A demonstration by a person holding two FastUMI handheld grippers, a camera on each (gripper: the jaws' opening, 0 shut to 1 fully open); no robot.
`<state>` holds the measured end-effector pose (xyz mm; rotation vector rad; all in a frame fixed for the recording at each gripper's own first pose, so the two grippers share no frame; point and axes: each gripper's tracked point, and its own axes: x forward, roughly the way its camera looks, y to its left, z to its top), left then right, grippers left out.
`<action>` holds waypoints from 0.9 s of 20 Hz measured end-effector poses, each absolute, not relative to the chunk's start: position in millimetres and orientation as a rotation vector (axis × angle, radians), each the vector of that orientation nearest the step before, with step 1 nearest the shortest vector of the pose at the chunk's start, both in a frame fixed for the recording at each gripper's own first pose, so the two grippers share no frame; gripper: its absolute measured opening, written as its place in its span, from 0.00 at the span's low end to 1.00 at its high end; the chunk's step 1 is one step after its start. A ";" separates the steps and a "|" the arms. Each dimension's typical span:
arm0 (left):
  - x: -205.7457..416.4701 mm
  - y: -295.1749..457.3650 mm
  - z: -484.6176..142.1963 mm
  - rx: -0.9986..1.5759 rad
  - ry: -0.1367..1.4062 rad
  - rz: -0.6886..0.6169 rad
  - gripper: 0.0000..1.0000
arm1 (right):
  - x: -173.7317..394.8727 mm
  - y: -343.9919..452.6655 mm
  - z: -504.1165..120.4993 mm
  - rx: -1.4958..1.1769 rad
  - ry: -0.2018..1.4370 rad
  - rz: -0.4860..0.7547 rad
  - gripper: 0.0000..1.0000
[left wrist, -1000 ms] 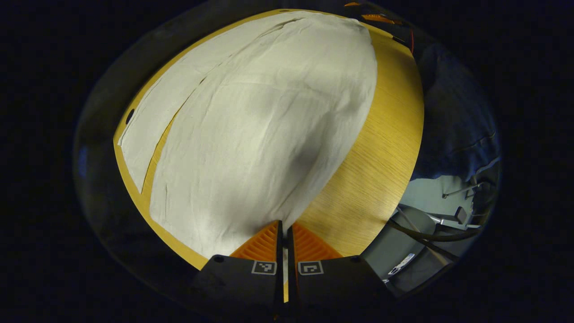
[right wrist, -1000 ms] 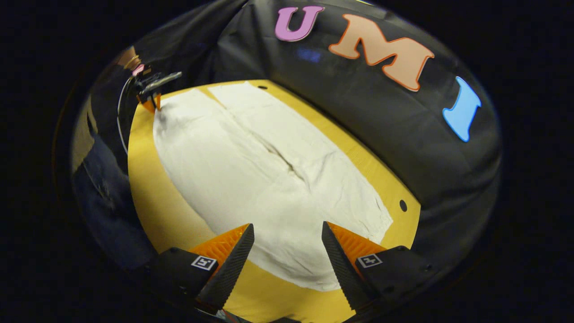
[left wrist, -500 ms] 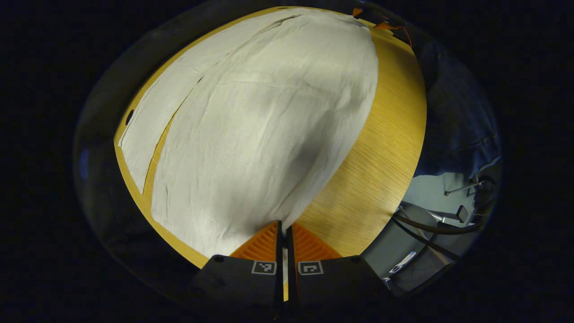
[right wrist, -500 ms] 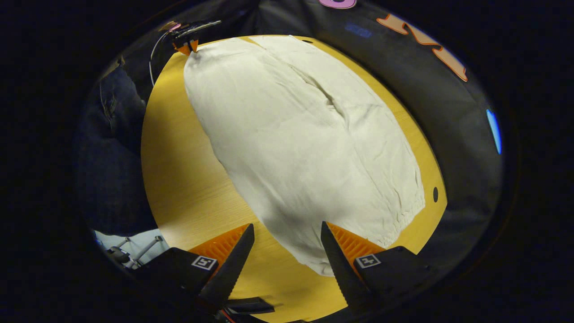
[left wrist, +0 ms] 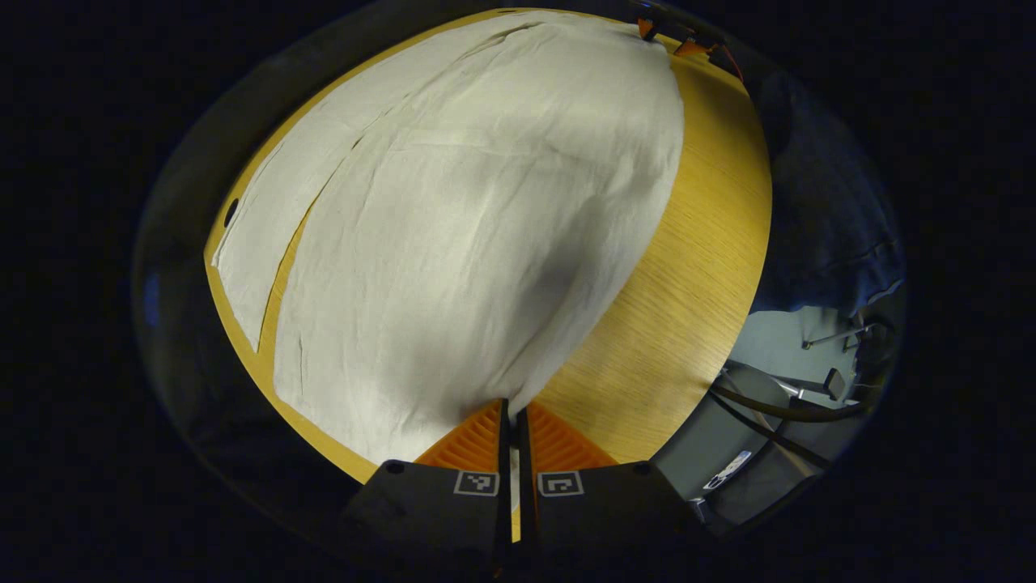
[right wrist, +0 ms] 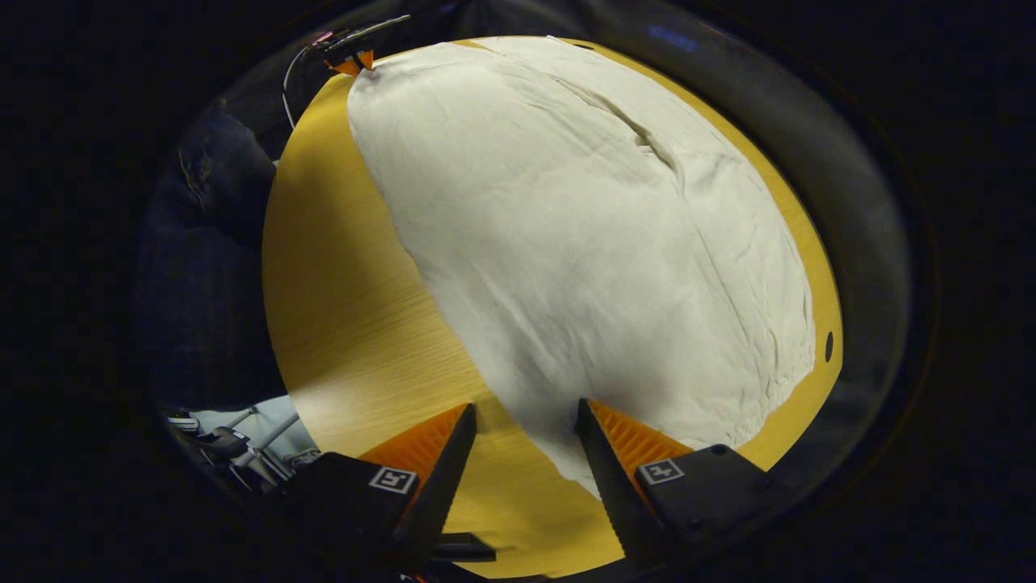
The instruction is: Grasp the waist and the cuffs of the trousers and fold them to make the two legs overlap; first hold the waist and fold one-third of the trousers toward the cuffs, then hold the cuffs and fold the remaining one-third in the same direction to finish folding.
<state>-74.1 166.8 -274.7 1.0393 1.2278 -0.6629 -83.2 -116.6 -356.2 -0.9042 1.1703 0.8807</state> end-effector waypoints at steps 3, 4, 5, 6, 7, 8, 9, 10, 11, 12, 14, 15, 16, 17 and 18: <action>-73.2 166.1 -274.4 1.032 1.229 -0.654 0.03 | -81.0 -117.9 -354.7 -0.896 1.205 0.851 0.72; -73.1 166.8 -274.9 1.035 1.229 -0.653 0.03 | -78.0 -118.2 -354.1 -0.899 1.202 0.838 0.67; -73.1 167.4 -274.7 1.041 1.229 -0.655 0.03 | -74.3 -119.6 -352.6 -0.899 1.205 0.821 0.60; -73.2 167.1 -275.0 1.046 1.229 -0.657 0.03 | -69.0 -122.0 -353.0 -0.910 1.190 0.800 0.42; -74.1 167.5 -274.5 1.048 1.232 -0.660 0.03 | -62.9 -124.3 -352.1 -0.923 1.176 0.780 0.29; -75.0 167.5 -274.2 1.047 1.236 -0.661 0.03 | -64.2 -124.2 -353.4 -0.922 1.179 0.775 0.16; -74.7 166.9 -274.1 1.042 1.241 -0.660 0.03 | -62.1 -122.4 -352.0 -0.931 1.171 0.771 0.16; -74.3 167.0 -274.6 1.037 1.247 -0.656 0.03 | -62.6 -124.2 -352.6 -0.932 1.176 0.764 0.13; -73.9 166.2 -273.7 1.032 1.245 -0.654 0.03 | -62.1 -124.1 -352.0 -0.930 1.180 0.756 0.09; -73.5 167.9 -274.1 1.026 1.247 -0.649 0.00 | -61.4 -124.4 -352.8 -0.927 1.183 0.747 0.07; -73.2 167.3 -274.3 1.012 1.242 -0.641 0.00 | -61.7 -124.4 -351.5 -0.910 1.193 0.730 0.06; -73.1 167.2 -273.7 1.005 1.241 -0.634 0.00 | -60.2 -124.0 -350.4 -0.891 1.192 0.717 0.06; -73.3 167.3 -273.7 1.000 1.234 -0.630 0.00 | -59.4 -123.2 -349.6 -0.871 1.185 0.702 0.06; -72.5 166.8 -273.3 0.996 1.231 -0.623 0.00 | -57.1 -121.8 -346.7 -0.853 1.174 0.686 0.06; -72.2 166.3 -273.2 0.985 1.222 -0.611 0.00 | -54.8 -121.4 -344.3 -0.833 1.162 0.670 0.06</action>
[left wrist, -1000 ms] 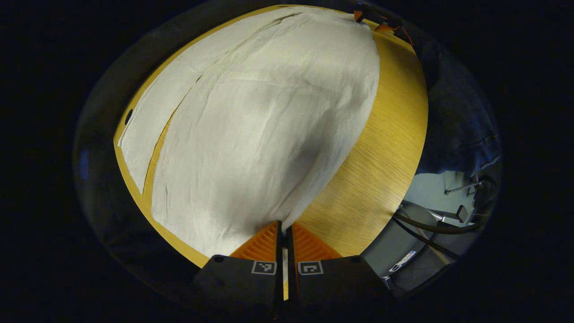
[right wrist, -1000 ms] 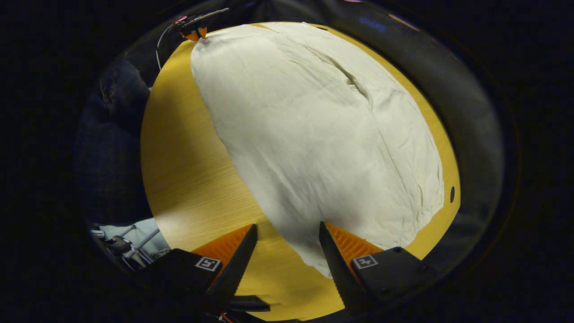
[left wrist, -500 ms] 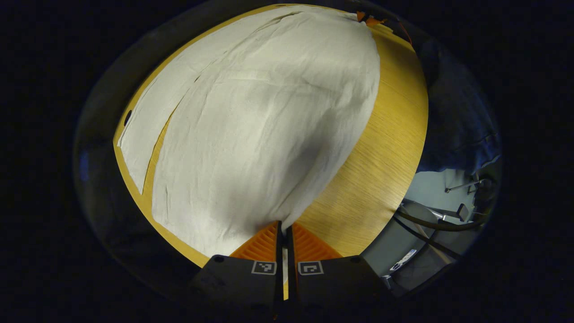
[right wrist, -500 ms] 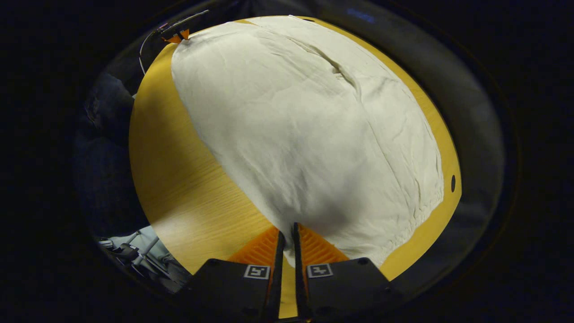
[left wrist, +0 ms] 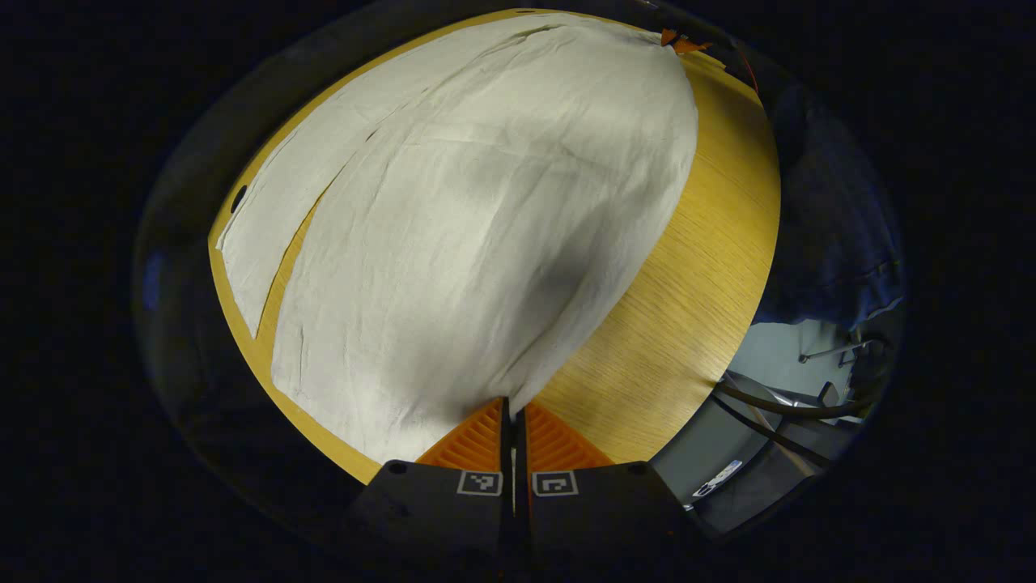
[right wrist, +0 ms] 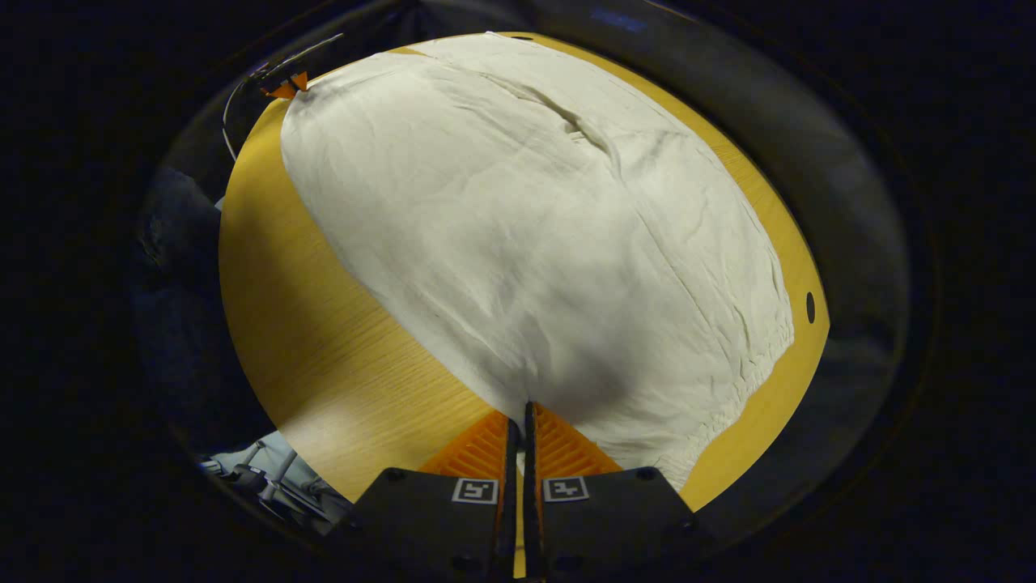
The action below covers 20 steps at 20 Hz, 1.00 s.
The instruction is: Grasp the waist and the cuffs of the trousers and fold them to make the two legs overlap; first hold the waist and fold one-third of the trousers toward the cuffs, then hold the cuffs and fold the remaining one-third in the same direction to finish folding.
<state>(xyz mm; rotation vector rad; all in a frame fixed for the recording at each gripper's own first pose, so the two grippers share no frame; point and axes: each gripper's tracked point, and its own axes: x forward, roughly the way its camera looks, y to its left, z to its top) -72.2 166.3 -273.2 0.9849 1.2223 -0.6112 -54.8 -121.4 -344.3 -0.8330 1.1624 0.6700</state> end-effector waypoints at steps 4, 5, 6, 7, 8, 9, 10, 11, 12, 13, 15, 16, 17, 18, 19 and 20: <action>-60.2 156.3 -264.5 0.902 1.158 -0.559 0.00 | -40.0 -119.2 -329.0 -0.767 1.095 0.590 0.06; -51.6 154.4 -258.4 0.886 1.128 -0.534 0.00 | -35.1 -117.3 -324.2 -0.749 1.078 0.569 0.06; -38.5 151.7 -252.3 0.871 1.090 -0.505 0.00 | -30.5 -116.4 -319.1 -0.730 1.057 0.543 0.06; -23.2 151.0 -244.8 0.849 1.044 -0.465 0.00 | -24.6 -113.8 -313.2 -0.703 1.035 0.516 0.06; -8.2 149.8 -237.3 0.822 1.003 -0.422 0.00 | -19.3 -112.1 -307.8 -0.673 1.013 0.488 0.06; 6.9 147.3 -229.7 0.788 0.965 -0.382 0.00 | -13.0 -109.6 -301.6 -0.641 0.992 0.458 0.06; 22.6 143.7 -221.9 0.761 0.927 -0.347 0.00 | -6.6 -107.9 -296.4 -0.610 0.970 0.428 0.06; 39.2 139.3 -213.8 0.738 0.887 -0.316 0.00 | 1.5 -105.3 -290.5 -0.576 0.948 0.399 0.06; 56.7 134.3 -205.5 0.711 0.847 -0.283 0.00 | 8.6 -103.8 -285.1 -0.543 0.927 0.370 0.04; 74.3 128.5 -197.7 0.685 0.811 -0.251 0.00 | 17.7 -101.7 -278.9 -0.511 0.901 0.341 0.06; 113.1 114.5 -182.4 0.631 0.732 -0.189 0.00 | 35.1 -98.8 -267.6 -0.459 0.850 0.301 0.06; 133.8 106.3 -175.6 0.603 0.695 -0.161 0.00 | 44.6 -98.7 -264.0 -0.442 0.829 0.283 0.04; 154.9 98.1 -169.6 0.567 0.661 -0.128 0.00 | 55.5 -96.9 -260.3 -0.424 0.809 0.266 0.04; 176.5 88.7 -163.3 0.531 0.628 -0.100 0.00 | 66.7 -95.2 -258.1 -0.401 0.790 0.250 0.04; 198.5 77.9 -157.1 0.494 0.597 -0.078 0.00 | 77.2 -94.0 -256.1 -0.385 0.774 0.240 0.06; 221.2 66.7 -150.2 0.464 0.569 -0.060 0.00 | 87.4 -93.3 -253.7 -0.371 0.760 0.227 0.06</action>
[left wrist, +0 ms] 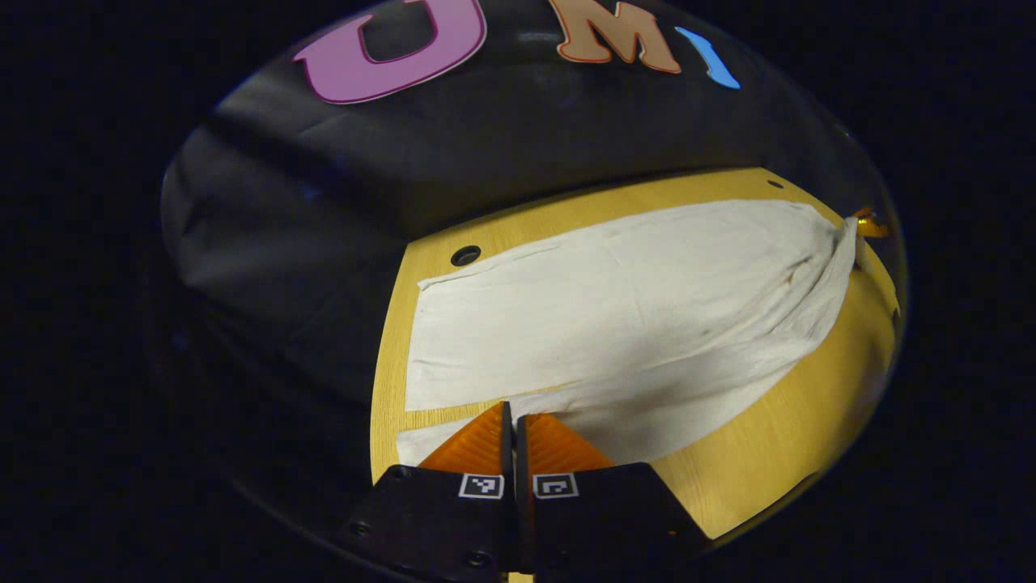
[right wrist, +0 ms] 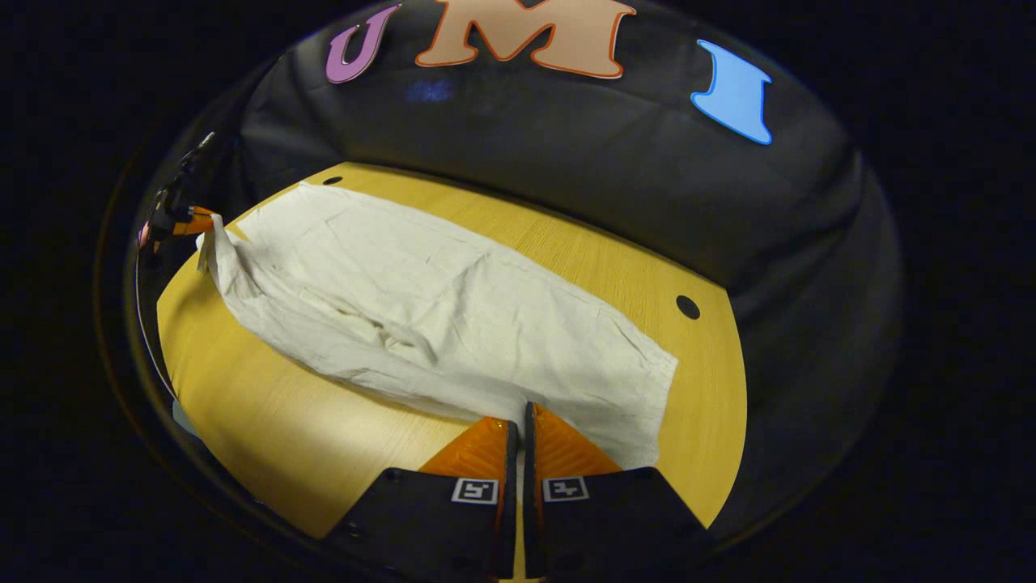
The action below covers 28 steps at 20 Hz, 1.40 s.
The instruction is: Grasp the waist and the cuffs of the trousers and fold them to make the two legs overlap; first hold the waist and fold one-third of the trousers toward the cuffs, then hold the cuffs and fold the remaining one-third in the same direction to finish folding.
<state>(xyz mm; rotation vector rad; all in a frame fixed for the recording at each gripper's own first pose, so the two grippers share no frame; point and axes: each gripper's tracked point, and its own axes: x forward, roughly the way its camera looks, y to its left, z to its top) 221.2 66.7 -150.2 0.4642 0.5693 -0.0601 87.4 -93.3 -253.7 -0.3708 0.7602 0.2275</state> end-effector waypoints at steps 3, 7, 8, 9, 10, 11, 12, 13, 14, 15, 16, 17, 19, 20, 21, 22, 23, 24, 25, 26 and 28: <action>238.4 70.0 -121.5 0.391 0.489 -0.020 0.00 | 120.9 -86.1 -242.2 -0.339 0.705 0.205 0.04; 335.5 41.6 -95.1 0.336 0.391 0.015 0.00 | 164.4 -80.0 -219.0 -0.283 0.623 0.159 0.06; 342.3 40.8 -88.5 0.320 0.370 0.027 0.00 | 176.7 -80.3 -214.7 -0.255 0.607 0.140 0.06; 353.8 40.2 -82.5 0.300 0.351 0.035 0.00 | 191.6 -80.5 -209.3 -0.223 0.588 0.119 0.06; 367.9 38.5 -81.2 0.277 0.341 0.037 0.00 | 205.1 -82.5 -206.7 -0.198 0.574 0.101 0.06; 385.9 37.3 -81.6 0.261 0.334 0.034 0.00 | 217.5 -82.6 -204.3 -0.183 0.556 0.087 0.04; 398.5 37.9 -83.8 0.254 0.331 0.031 0.00 | 227.4 -78.5 -206.4 -0.169 0.550 0.082 0.04; 408.7 36.7 -91.0 0.253 0.338 0.028 0.00 | 233.3 -74.7 -213.8 -0.155 0.549 0.078 0.06; 422.2 34.3 -99.4 0.257 0.342 0.025 0.00 | 240.2 -69.6 -225.0 -0.141 0.554 0.076 0.06; 432.5 32.4 -108.9 0.266 0.348 0.024 0.00 | 247.0 -65.1 -238.5 -0.129 0.565 0.073 0.06; 439.2 32.0 -117.5 0.272 0.353 0.026 0.00 | 255.5 -62.4 -250.4 -0.125 0.576 0.069 0.04; 446.7 33.1 -125.1 0.269 0.358 0.031 0.00 | 260.6 -61.8 -261.5 -0.127 0.584 0.064 0.06; 454.9 40.5 -137.4 0.248 0.363 0.052 0.00 | 270.4 -61.7 -278.4 -0.114 0.594 0.050 0.06; 457.1 45.3 -141.1 0.240 0.359 0.063 0.00 | 273.1 -63.1 -285.3 -0.103 0.595 0.041 0.06; 457.5 49.0 -143.4 0.234 0.356 0.072 0.00 | 273.1 -65.2 -289.6 -0.092 0.598 0.035 0.06; 458.2 51.0 -145.9 0.227 0.352 0.082 0.00 | 276.7 -66.7 -293.9 -0.084 0.600 0.027 0.06; 459.6 51.1 -146.9 0.217 0.351 0.087 0.00 | 280.2 -68.6 -299.1 -0.075 0.609 0.020 0.06; 459.5 50.4 -146.5 0.204 0.351 0.093 0.00 | 280.2 -68.7 -304.0 -0.063 0.617 0.021 0.07; 459.6 51.5 -146.3 0.193 0.347 0.103 0.00 | 280.0 -68.6 -305.3 -0.058 0.622 0.022 0.08; 461.1 51.0 -149.1 0.172 0.339 0.106 0.04 | 280.0 -67.1 -304.8 -0.052 0.623 0.032 0.12; 456.5 47.9 -145.9 0.138 0.330 0.124 0.28 | 278.5 -65.2 -299.1 -0.042 0.620 0.041 0.21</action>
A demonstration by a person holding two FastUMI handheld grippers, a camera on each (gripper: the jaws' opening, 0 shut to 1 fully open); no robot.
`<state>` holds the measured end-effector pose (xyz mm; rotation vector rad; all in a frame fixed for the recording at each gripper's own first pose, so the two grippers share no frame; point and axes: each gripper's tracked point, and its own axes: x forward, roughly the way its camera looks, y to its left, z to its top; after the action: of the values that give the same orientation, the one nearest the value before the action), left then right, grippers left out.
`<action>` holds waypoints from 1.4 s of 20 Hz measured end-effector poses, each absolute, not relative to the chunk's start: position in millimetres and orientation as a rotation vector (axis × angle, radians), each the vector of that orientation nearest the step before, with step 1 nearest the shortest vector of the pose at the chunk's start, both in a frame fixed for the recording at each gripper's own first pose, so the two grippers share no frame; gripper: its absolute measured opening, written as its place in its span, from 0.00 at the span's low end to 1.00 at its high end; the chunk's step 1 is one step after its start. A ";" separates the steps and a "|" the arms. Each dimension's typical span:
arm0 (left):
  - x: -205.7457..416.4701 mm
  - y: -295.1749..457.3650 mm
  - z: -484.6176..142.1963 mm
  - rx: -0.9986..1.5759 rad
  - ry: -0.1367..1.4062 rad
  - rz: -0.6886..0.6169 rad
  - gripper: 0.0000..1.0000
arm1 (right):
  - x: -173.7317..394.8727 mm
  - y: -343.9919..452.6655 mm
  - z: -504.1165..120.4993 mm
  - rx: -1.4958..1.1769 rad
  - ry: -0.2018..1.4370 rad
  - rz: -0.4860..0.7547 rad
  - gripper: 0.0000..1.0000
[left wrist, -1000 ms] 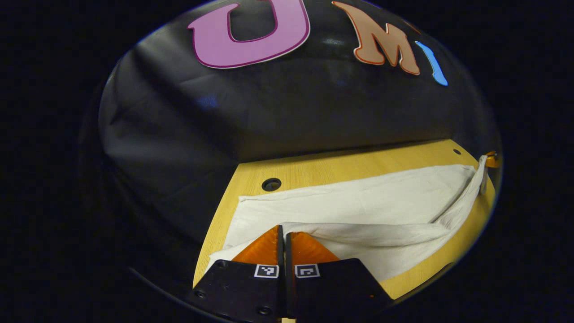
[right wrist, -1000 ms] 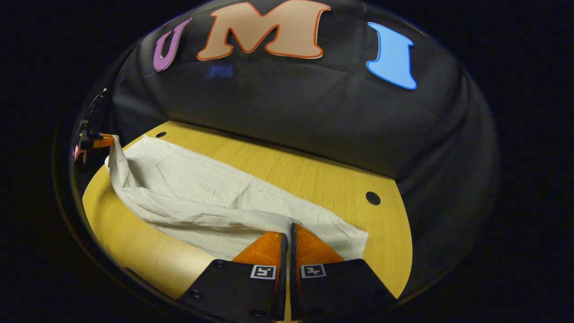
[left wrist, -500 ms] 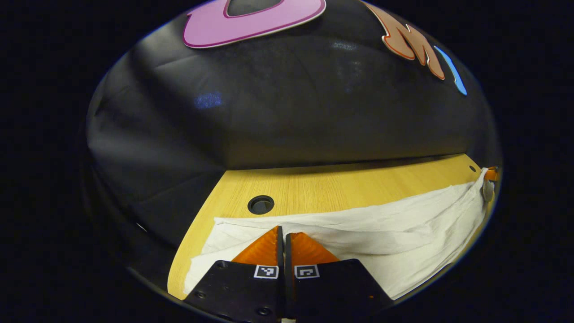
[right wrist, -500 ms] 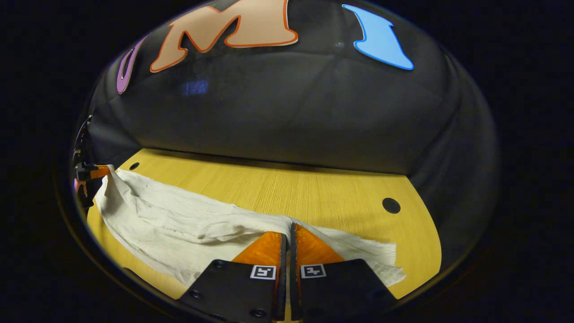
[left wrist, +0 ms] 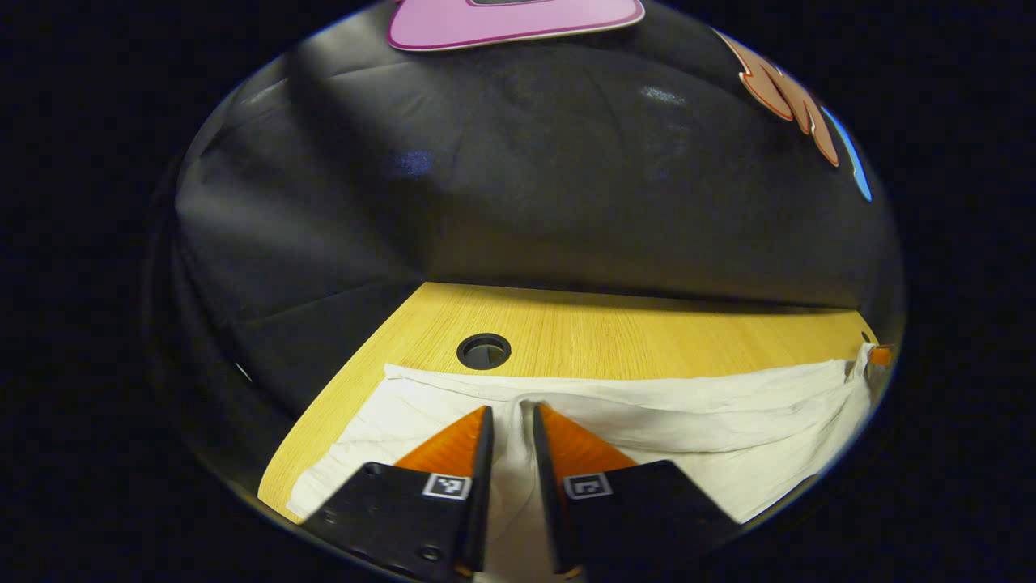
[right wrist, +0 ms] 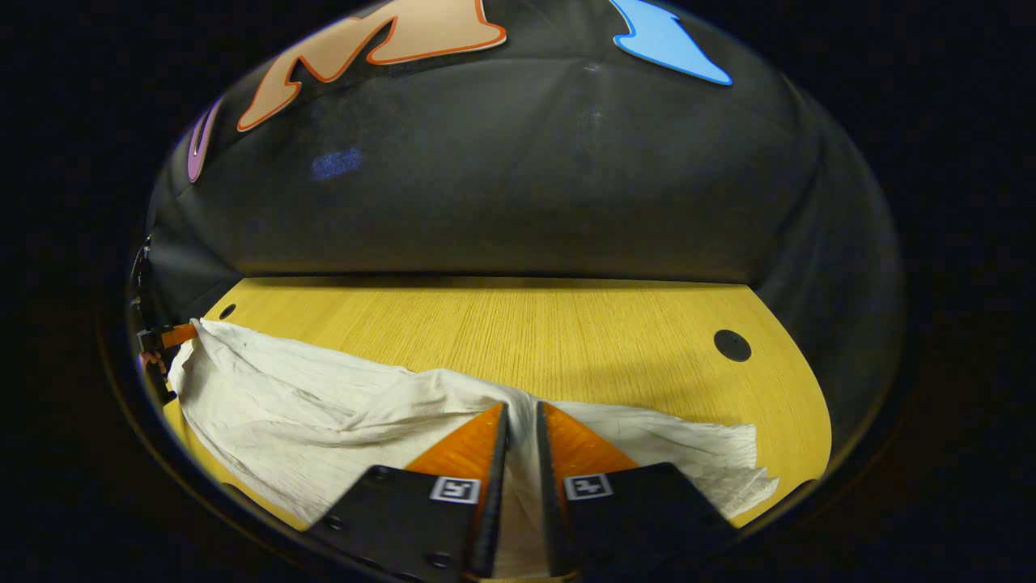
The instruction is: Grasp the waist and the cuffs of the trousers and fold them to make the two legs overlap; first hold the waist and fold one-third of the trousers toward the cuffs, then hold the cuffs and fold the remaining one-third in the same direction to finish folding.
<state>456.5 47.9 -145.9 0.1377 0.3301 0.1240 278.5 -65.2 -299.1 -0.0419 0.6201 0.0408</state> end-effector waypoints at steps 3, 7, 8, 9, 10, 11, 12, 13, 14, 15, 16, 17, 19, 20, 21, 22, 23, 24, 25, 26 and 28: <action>439.9 48.5 -129.0 0.146 0.327 0.173 0.80 | 272.1 -67.7 -283.2 -0.027 0.603 0.044 0.95; 423.5 27.6 -101.5 0.103 0.260 0.138 0.94 | 252.0 -90.4 -247.1 -0.014 0.553 0.013 0.94; 418.3 23.9 -96.1 0.108 0.251 0.132 0.94 | 245.9 -100.9 -239.9 -0.013 0.543 -0.004 0.95; 413.8 21.4 -92.3 0.108 0.244 0.124 0.94 | 239.6 -112.9 -232.3 -0.012 0.533 -0.022 0.95; 406.8 15.6 -89.0 0.105 0.241 0.111 0.94 | 232.0 -123.9 -226.5 -0.010 0.526 -0.041 0.95; 397.5 11.7 -82.2 0.101 0.238 0.106 0.95 | 225.4 -135.7 -222.4 -0.004 0.524 -0.058 0.95; 386.0 8.4 -73.5 0.097 0.230 0.102 0.94 | 216.9 -147.7 -221.7 0.002 0.528 -0.075 0.95; 377.2 6.0 -68.0 0.090 0.223 0.102 0.94 | 208.5 -159.2 -223.4 0.008 0.538 -0.092 0.95; 367.3 3.0 -64.4 0.088 0.217 0.101 0.94 | 200.2 -171.8 -227.8 0.016 0.552 -0.108 0.95; 357.7 0.0 -61.8 0.087 0.214 0.104 0.94 | 192.7 -182.1 -232.3 0.025 0.564 -0.123 0.95; 347.0 -6.4 -62.6 0.090 0.209 0.107 0.95 | 185.6 -190.5 -238.2 0.035 0.575 -0.136 0.93; 338.4 -9.9 -60.7 0.094 0.204 0.113 0.94 | 180.1 -198.9 -243.8 0.045 0.583 -0.150 0.94; 318.9 -15.5 -60.7 0.104 0.204 0.124 0.94 | 171.5 -214.9 -256.2 0.069 0.603 -0.178 0.93; 310.7 -16.8 -63.0 0.107 0.209 0.130 0.94 | 169.4 -221.1 -265.9 0.084 0.613 -0.190 0.94; 303.0 -18.9 -66.3 0.109 0.217 0.135 0.94 | 167.6 -227.1 -271.6 0.103 0.624 -0.199 0.94; 297.1 -18.1 -69.0 0.109 0.221 0.149 0.94 | 166.9 -231.5 -275.6 0.118 0.624 -0.207 0.93; 294.5 -18.8 -69.7 0.110 0.221 0.160 0.94 | 168.8 -235.5 -279.9 0.130 0.624 -0.214 0.94; 291.1 -20.4 -72.3 0.104 0.221 0.168 0.98 | 170.1 -239.4 -284.8 0.142 0.627 -0.220 0.97; 286.1 -23.1 -73.6 0.095 0.223 0.174 0.95 | 171.5 -242.2 -290.9 0.156 0.633 -0.222 0.97; 280.9 -24.4 -74.9 0.088 0.224 0.177 0.95 | 171.9 -244.0 -296.0 0.177 0.643 -0.223 0.93; 275.9 -27.4 -74.2 0.089 0.219 0.186 0.94 | 175.0 -246.6 -304.3 0.227 0.651 -0.226 0.93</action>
<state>275.9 -27.4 -74.2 0.0894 0.2194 0.1861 175.0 -246.6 -304.3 0.2275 0.6511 -0.2262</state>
